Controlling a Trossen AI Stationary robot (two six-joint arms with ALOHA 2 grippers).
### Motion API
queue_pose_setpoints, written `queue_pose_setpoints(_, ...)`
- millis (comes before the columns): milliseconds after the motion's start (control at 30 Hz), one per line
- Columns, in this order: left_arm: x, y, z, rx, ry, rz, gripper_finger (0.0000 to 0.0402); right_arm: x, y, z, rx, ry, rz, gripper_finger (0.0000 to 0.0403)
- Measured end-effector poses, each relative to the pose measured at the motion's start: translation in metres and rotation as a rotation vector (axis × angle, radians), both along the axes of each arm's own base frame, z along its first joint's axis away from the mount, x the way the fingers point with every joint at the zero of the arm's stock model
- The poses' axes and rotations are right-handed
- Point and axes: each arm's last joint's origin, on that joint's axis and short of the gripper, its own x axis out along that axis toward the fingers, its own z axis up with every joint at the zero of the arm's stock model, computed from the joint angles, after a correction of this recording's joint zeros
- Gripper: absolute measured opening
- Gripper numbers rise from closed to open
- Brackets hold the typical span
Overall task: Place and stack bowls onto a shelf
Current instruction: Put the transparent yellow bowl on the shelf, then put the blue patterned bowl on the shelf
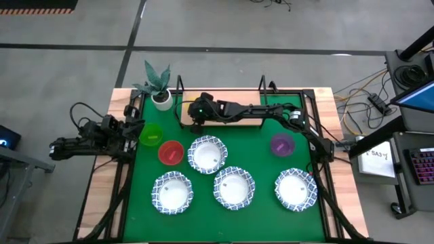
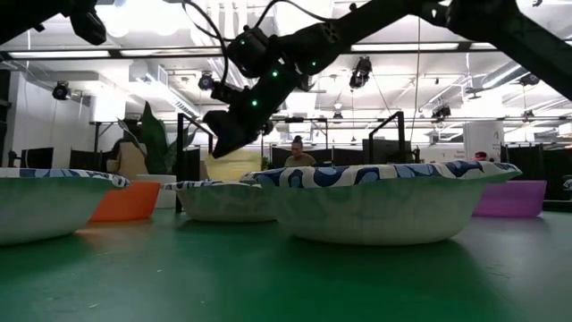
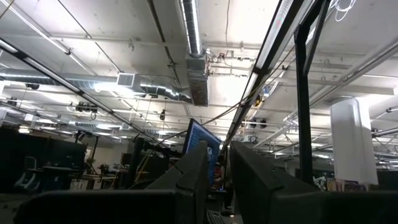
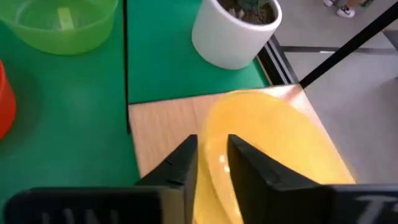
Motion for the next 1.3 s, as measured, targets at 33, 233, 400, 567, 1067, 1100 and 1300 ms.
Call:
queue_pose_setpoints(33, 0.0, 0.0, 0.0, 0.0, 0.0, 0.0, 0.0052, 0.0, 0.0, 0.0, 0.001, 0.002, 0.0, 0.01)
queue_pose_setpoints(233, 0.0, 0.0, 0.0, 0.0, 0.0, 0.0, 0.0052, -0.004, 0.003, 0.011, 0.024, -0.006, -0.017, 0.015)
queue_pose_setpoints(400, 0.0, 0.0, 0.0, -0.001, 0.0, 0.0, 0.0052, -0.017, 0.015, 0.029, 0.086, 0.034, -0.04, 0.0163)
queue_pose_setpoints(567, 0.0, 0.0, 0.0, -0.001, 0.001, 0.0, 0.0052, -0.032, 0.041, 0.054, 0.178, 0.076, 0.024, 0.0164)
queue_pose_setpoints(1067, 0.001, 0.0, -0.001, -0.002, 0.007, 0.001, 0.0052, -0.042, 0.146, 0.054, 0.35, 0.223, 0.136, 0.0164)
queue_pose_setpoints(1100, 0.001, 0.0, -0.001, -0.002, 0.01, 0.001, 0.0052, -0.042, 0.151, 0.054, 0.362, 0.221, 0.132, 0.0164)
queue_pose_setpoints(1300, 0.001, 0.0, -0.001, -0.002, 0.014, 0.001, 0.0052, -0.043, 0.178, 0.049, 0.389, 0.231, 0.139, 0.0164)
